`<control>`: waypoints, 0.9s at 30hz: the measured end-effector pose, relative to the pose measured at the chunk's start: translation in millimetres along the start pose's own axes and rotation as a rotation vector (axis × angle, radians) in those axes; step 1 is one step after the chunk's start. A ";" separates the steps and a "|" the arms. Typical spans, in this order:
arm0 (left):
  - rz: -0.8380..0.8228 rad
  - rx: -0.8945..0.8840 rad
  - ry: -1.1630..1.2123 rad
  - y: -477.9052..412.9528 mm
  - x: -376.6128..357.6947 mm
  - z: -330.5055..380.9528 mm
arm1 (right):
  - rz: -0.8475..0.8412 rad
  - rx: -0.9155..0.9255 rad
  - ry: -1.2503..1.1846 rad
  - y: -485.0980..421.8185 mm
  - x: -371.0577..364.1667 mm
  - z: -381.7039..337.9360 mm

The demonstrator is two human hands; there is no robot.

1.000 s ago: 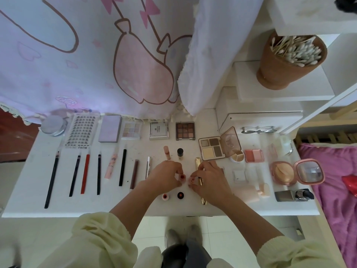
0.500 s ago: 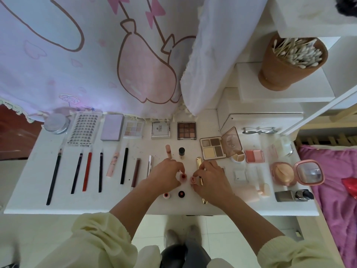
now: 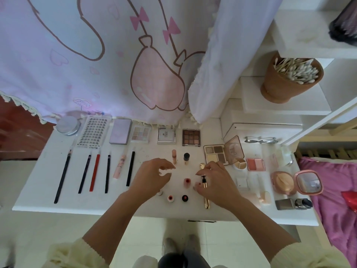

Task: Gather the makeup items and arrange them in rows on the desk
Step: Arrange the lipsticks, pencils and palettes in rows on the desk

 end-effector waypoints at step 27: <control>0.241 -0.084 0.085 -42.6 24.2 2.1 | 0.215 0.010 -0.456 -68.4 55.9 -80.7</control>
Point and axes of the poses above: each hand's wrist, its own y-axis away from the middle knuckle, its own x-axis out of the back of the hand, z = x × y, the point moved 6 cm from there along -y, towards the middle knuckle, and after that the axes turned 14 degrees about -y, right-handed, at the moved point
